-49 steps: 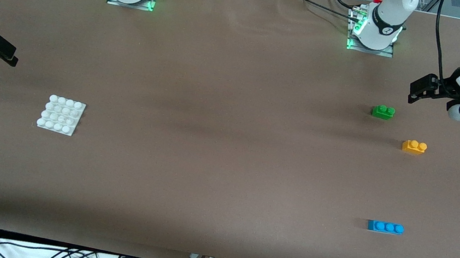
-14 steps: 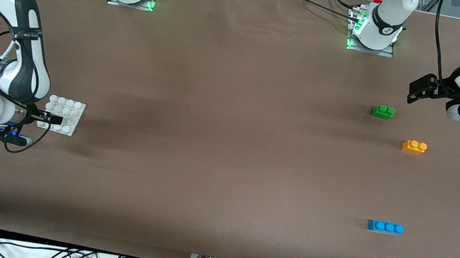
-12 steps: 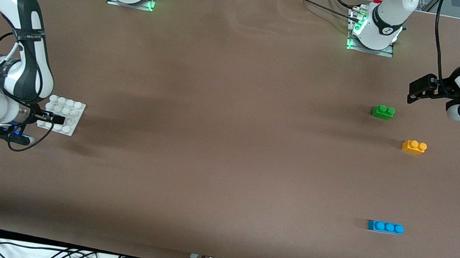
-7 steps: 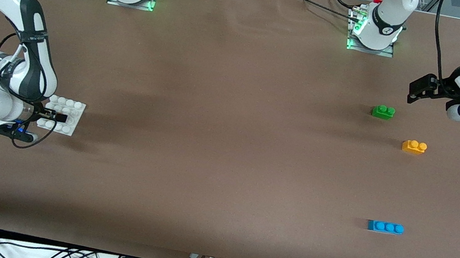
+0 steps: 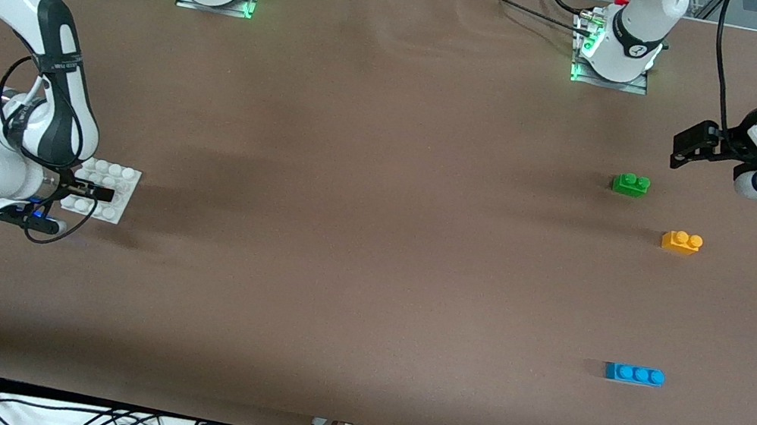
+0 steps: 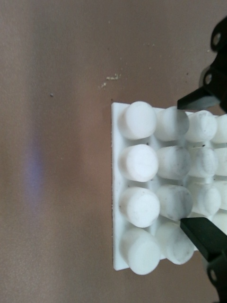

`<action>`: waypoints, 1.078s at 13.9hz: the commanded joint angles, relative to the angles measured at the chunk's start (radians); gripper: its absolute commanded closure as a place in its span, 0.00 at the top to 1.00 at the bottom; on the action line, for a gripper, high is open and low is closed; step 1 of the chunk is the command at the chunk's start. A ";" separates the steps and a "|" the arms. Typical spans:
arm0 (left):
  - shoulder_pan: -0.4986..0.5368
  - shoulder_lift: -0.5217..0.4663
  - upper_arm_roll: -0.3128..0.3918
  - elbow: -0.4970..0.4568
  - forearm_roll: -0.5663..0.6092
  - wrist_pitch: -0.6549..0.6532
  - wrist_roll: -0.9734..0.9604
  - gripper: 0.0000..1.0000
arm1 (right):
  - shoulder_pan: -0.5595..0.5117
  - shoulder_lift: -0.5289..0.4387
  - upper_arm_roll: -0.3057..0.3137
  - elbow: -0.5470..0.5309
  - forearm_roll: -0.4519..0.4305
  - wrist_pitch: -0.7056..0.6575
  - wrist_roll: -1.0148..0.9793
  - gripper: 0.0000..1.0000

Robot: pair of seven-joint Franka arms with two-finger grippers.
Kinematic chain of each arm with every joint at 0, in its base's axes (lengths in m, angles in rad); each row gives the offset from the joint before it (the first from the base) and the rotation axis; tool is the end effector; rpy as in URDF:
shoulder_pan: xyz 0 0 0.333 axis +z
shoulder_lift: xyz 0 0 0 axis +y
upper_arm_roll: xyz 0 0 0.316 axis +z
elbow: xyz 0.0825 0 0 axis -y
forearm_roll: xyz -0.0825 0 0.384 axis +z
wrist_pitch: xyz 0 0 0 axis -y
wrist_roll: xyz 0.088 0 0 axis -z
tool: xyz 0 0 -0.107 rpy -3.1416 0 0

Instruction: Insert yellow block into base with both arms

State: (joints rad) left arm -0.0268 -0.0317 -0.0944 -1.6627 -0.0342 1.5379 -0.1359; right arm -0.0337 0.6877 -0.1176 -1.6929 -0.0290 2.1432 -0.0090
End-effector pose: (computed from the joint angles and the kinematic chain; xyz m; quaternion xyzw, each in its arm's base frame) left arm 0.5339 -0.0696 0.5960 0.9988 0.0077 -0.0482 0.0095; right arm 0.6432 -0.0933 0.1817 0.9906 -0.0525 -0.1199 0.0403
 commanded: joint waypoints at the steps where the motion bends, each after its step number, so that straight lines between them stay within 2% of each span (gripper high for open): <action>1: 0.002 0.010 -0.002 0.029 0.020 -0.024 0.012 1.00 | 0.001 0.012 0.003 -0.045 -0.012 0.082 0.007 1.00; 5: 0.002 0.010 0.001 0.026 0.020 -0.024 0.019 1.00 | 0.053 0.012 0.012 -0.040 0.017 0.095 0.018 1.00; 9: 0.002 0.012 0.001 0.026 0.020 -0.029 0.012 1.00 | 0.170 0.030 0.016 -0.034 0.119 0.148 0.018 1.00; 13: 0.002 0.012 -0.002 0.027 0.020 -0.029 0.009 1.00 | 0.293 0.042 0.016 -0.033 0.127 0.214 0.020 1.00; 15: 0.002 0.012 -0.002 0.027 0.020 -0.030 0.009 1.00 | 0.348 0.052 0.016 -0.021 0.126 0.230 0.145 1.00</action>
State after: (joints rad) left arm -0.0265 -0.0310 -0.0927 -1.6627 -0.0342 1.5289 -0.1358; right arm 0.2638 0.6898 -0.1107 -1.7127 0.0676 2.3206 0.0527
